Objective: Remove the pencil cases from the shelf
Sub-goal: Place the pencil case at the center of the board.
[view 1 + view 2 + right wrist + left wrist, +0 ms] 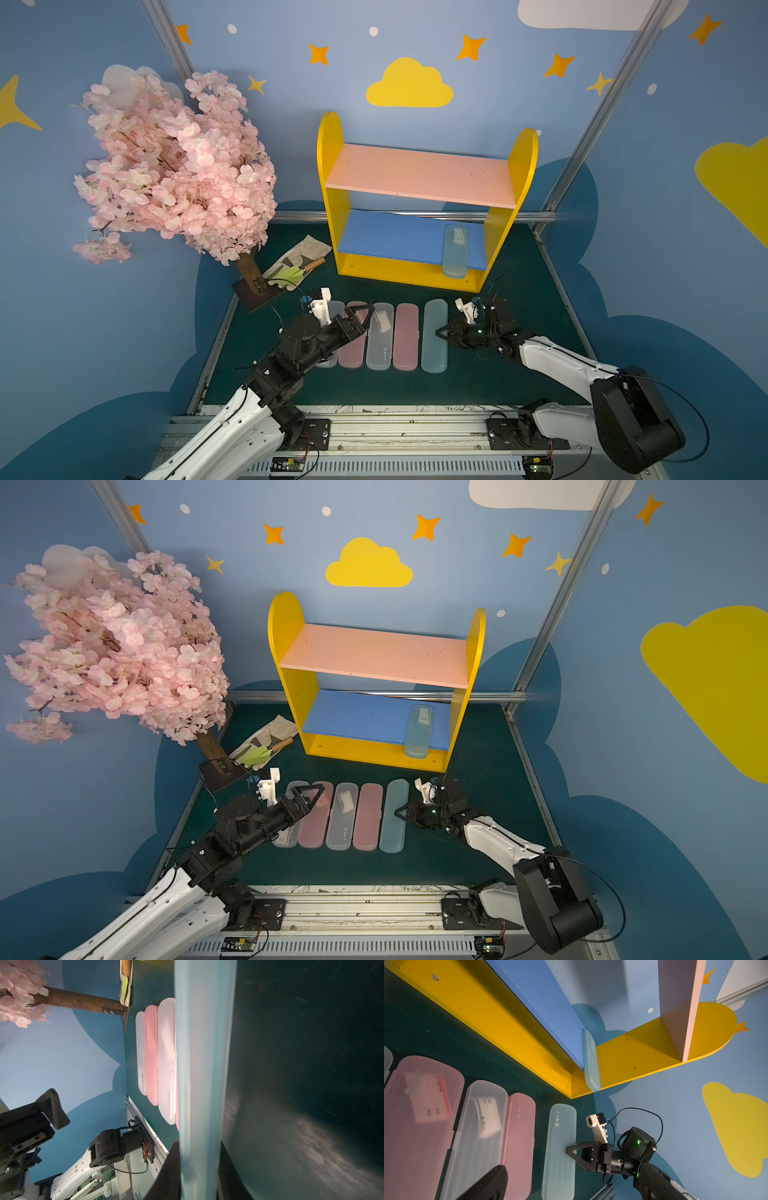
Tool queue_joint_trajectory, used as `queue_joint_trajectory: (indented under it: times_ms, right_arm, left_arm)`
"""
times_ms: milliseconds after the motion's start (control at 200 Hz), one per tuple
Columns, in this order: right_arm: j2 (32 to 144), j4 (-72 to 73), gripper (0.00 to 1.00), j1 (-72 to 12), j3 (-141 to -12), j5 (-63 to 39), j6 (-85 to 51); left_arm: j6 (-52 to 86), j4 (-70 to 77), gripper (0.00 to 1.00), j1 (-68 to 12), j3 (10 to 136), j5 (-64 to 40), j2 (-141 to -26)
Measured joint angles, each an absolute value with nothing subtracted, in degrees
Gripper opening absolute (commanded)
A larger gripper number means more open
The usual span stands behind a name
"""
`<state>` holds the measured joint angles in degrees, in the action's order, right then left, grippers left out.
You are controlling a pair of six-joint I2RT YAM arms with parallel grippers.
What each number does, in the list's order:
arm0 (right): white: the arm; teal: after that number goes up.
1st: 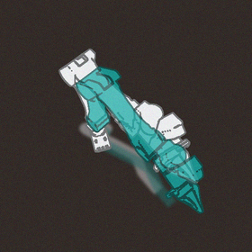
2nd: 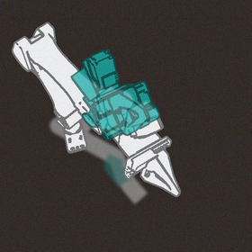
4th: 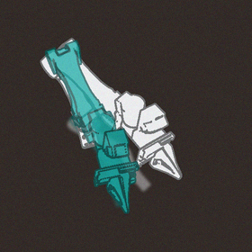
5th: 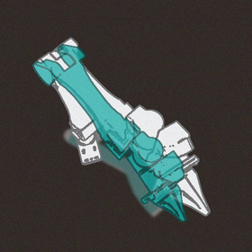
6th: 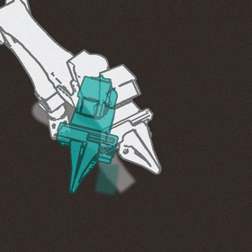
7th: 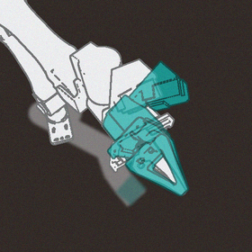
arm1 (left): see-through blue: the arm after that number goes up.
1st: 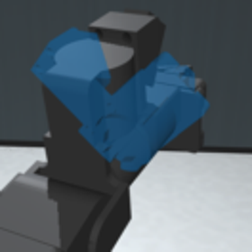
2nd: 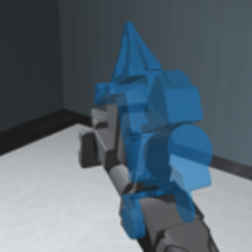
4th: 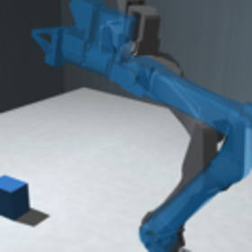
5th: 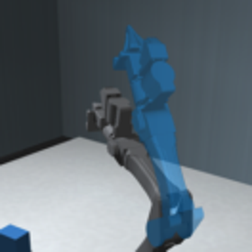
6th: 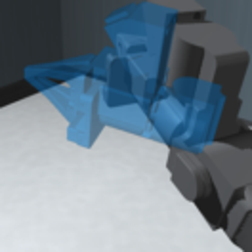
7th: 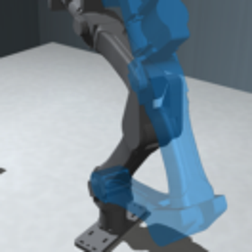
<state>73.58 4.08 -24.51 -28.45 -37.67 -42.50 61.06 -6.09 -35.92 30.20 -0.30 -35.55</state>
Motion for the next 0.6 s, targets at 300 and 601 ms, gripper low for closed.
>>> queue_joint_trajectory:
  times_ms: [300, 601]
  right_arm:
    - [79.75, 5.91, 0.11, -24.08, -29.95, -39.13, -40.4]
    - [83.4, 7.53, 0.11, -23.33, -29.95, -39.53, -39.35]
  left_arm:
    - [61.28, -6.11, 1.0, -35.92, 29.58, -0.12, -34.76]
    - [61.54, -6.15, 1.0, -35.92, 29.23, 0.03, -34.44]
